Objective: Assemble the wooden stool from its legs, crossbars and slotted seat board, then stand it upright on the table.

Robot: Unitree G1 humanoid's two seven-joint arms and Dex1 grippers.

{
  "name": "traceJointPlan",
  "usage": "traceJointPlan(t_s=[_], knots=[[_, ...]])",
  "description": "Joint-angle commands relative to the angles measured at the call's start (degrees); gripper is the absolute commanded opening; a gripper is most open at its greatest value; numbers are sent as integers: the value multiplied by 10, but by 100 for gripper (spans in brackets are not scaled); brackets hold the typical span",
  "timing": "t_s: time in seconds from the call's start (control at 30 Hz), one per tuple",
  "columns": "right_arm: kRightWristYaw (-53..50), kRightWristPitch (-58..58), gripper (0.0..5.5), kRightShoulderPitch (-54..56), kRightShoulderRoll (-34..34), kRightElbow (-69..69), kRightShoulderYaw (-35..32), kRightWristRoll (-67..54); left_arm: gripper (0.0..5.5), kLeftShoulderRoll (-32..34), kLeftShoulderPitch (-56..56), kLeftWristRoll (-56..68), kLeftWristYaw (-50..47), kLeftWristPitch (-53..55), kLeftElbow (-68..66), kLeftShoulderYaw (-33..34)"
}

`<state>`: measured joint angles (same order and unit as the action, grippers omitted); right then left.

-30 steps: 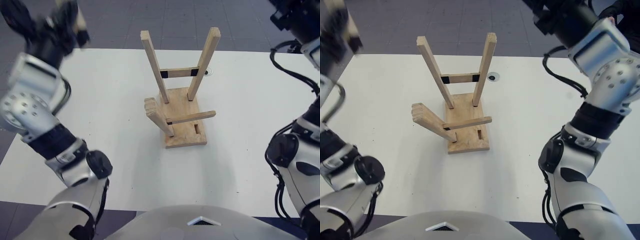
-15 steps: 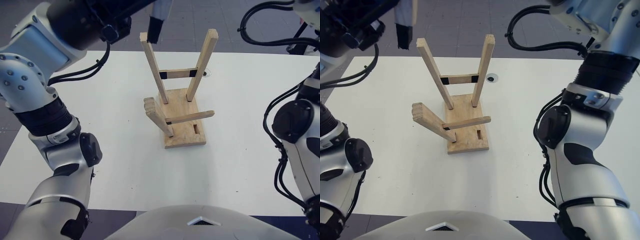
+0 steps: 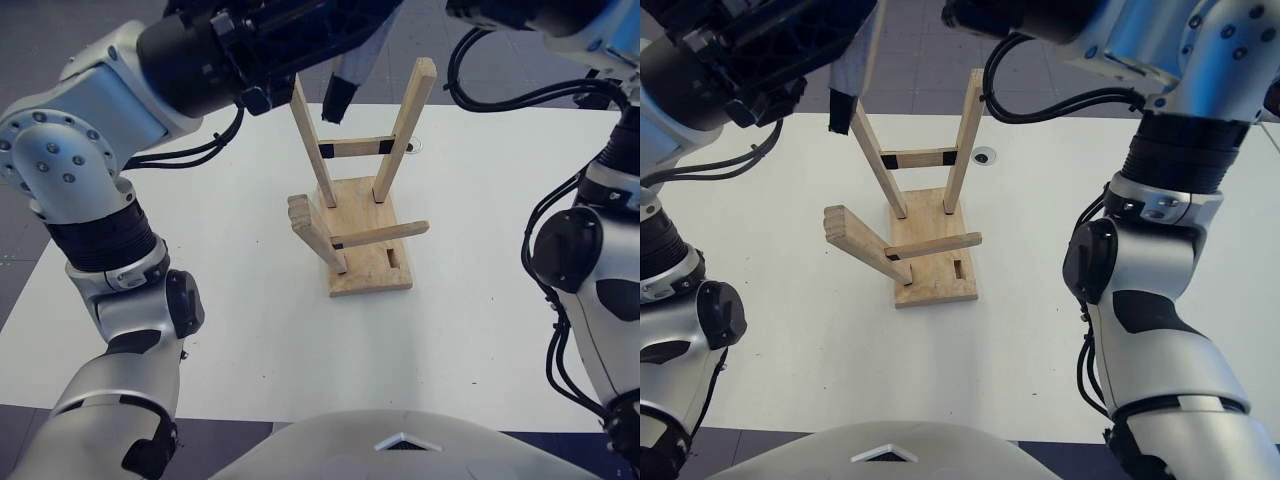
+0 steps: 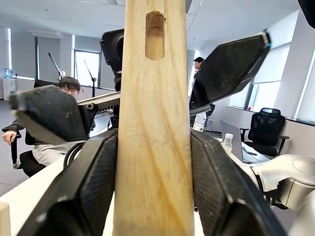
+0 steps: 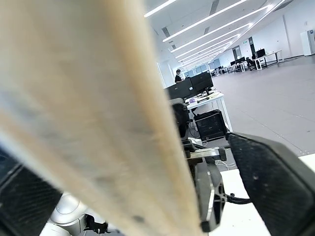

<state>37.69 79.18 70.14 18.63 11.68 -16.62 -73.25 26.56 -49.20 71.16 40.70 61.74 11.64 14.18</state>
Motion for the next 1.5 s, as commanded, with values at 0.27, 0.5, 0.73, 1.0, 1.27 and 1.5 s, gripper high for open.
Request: traceJointPlan(t_s=[0.27,0.5,0.73,1.0,1.27,1.5], knots=[[57,2,326,-6,36,3,38,27,206,18,3,6,-1,-5,7,-6],[55,-17,250,-10,42,14,29,43,206,11,18,21,-18,-19,16,10],[110,-12,238,-16,57,1,36,37,206,11,31,30,-21,-20,18,7],[218,-21,238,-33,98,-56,69,41,206,27,58,36,-2,-17,33,-3],[204,-32,238,-26,94,-65,81,59,206,22,44,49,-33,-15,45,-13],[157,-60,209,-15,86,-23,59,83,328,27,39,101,-64,-9,42,-7]])
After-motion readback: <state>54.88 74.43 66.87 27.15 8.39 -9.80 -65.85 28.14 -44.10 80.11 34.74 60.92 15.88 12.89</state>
